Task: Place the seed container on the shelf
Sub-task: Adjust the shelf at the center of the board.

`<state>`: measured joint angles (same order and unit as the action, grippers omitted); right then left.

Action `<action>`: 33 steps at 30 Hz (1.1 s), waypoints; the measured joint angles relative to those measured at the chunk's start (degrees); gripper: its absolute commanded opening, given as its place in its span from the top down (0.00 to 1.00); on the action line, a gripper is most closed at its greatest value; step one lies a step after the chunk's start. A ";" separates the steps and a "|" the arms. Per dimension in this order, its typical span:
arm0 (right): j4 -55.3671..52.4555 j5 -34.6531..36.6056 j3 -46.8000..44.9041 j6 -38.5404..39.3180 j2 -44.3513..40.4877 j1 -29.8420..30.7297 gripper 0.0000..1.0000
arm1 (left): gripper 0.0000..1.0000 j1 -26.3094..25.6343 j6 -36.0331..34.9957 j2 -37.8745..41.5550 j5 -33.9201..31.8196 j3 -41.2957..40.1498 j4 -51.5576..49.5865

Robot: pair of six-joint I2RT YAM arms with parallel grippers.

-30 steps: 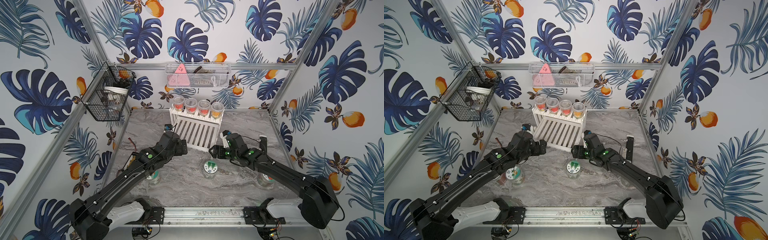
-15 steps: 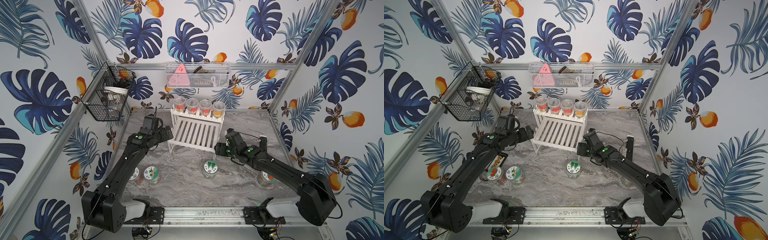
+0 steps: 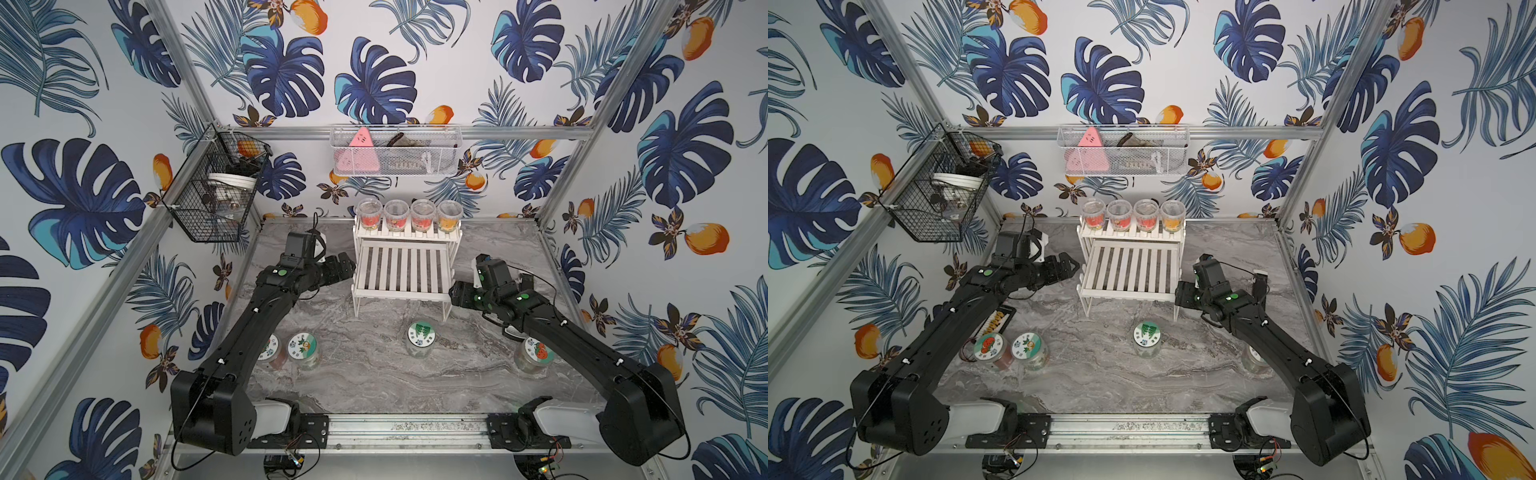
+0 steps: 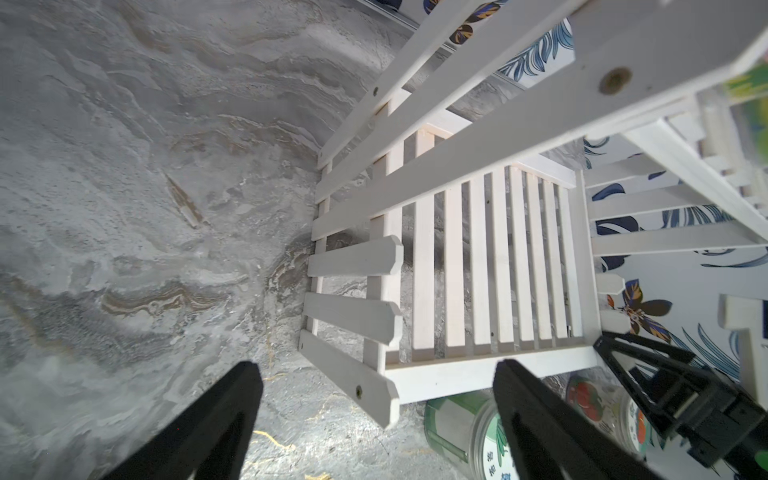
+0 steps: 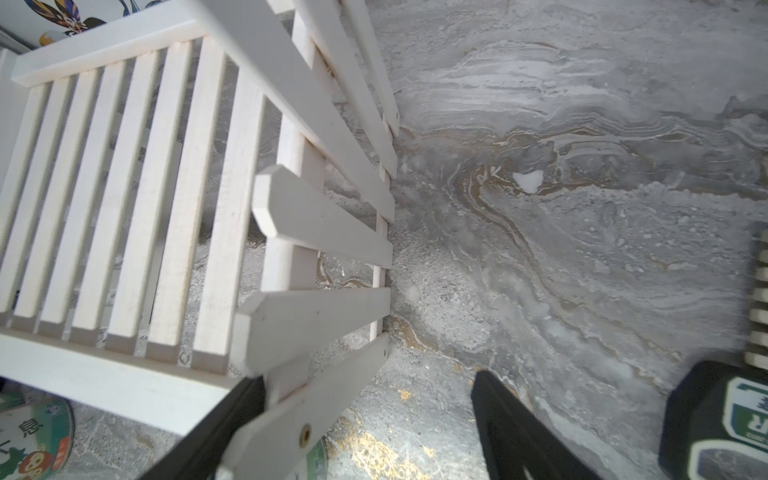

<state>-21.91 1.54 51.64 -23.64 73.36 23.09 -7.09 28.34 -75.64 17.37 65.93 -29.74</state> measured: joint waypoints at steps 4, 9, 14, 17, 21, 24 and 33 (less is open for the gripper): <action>-0.24 -3.34 -0.11 1.84 -0.15 -2.64 0.19 | 0.09 0.00 0.02 -0.11 2.99 -1.07 1.11; -1.49 -7.15 0.57 3.82 -0.68 -3.34 0.15 | 0.09 -1.40 0.00 1.92 4.22 -2.93 1.68; -2.05 -11.58 -1.16 5.20 -7.78 -3.37 0.12 | 0.10 -7.76 -0.04 8.17 1.81 -6.05 1.92; -0.61 -16.04 -6.27 6.58 -15.06 -2.89 0.14 | 0.12 -15.37 -0.07 13.27 -1.88 -9.60 3.15; 2.86 -19.39 -15.39 6.49 -22.08 3.76 0.17 | 0.17 -27.67 -0.17 14.93 -5.38 -13.94 4.55; 6.10 -16.22 -21.62 6.08 -24.39 14.51 0.16 | 0.18 -35.65 -0.13 12.26 -8.52 -15.39 4.63; 17.05 1.86 -33.79 0.44 -25.20 24.37 0.15 | 0.07 -50.42 -1.64 -1.33 -21.75 -10.60 5.84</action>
<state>-4.86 3.40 17.85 -23.20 48.16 47.46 -57.52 26.70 -76.97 -4.38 55.33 -23.90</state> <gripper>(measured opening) 0.844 0.907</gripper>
